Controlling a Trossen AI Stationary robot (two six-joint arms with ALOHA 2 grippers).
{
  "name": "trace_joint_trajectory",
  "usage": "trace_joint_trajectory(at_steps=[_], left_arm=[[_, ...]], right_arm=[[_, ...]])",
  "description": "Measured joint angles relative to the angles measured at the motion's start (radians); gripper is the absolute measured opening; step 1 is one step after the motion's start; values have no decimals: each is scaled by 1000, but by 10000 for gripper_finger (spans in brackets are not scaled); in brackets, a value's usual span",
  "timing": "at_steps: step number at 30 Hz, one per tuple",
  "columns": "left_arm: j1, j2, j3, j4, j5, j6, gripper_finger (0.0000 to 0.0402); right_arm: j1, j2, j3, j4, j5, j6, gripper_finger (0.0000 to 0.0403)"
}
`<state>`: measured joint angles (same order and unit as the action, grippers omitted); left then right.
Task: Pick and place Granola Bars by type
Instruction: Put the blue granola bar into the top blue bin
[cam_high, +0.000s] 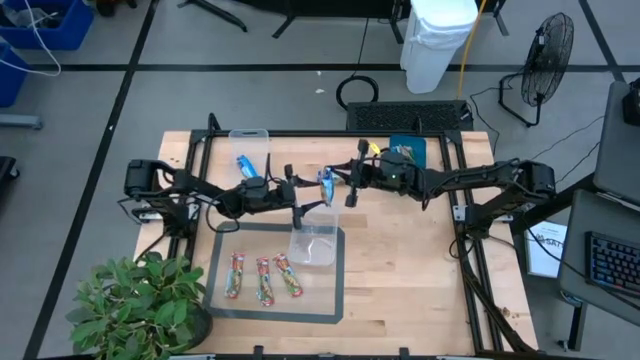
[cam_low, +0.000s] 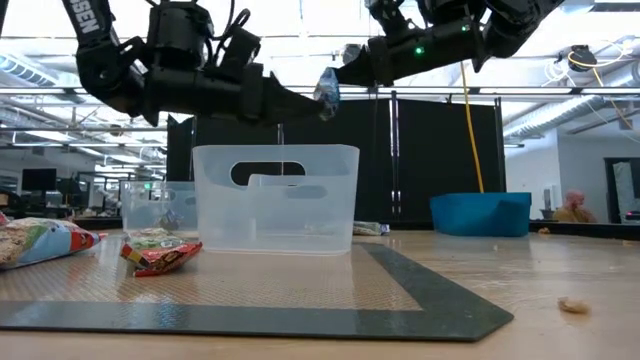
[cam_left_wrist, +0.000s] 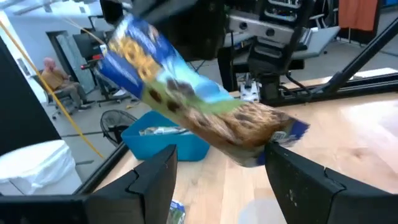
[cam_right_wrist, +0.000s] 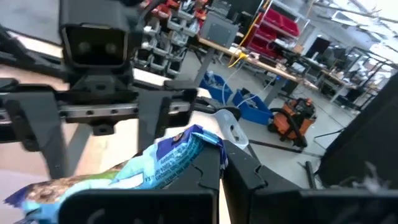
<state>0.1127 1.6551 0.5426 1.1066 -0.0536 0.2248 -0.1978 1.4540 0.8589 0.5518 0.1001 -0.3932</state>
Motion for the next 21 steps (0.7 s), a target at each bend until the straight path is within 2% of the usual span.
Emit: trace_joint_trajectory(at_steps=[8,21], left_arm=[[8,0,5,-15,-51,60,244],[19,-1,5,1,-61,91,243]], right_arm=[[3,0,0,-88,-105,27,0],[19,1,0,-178,-191,45,0]])
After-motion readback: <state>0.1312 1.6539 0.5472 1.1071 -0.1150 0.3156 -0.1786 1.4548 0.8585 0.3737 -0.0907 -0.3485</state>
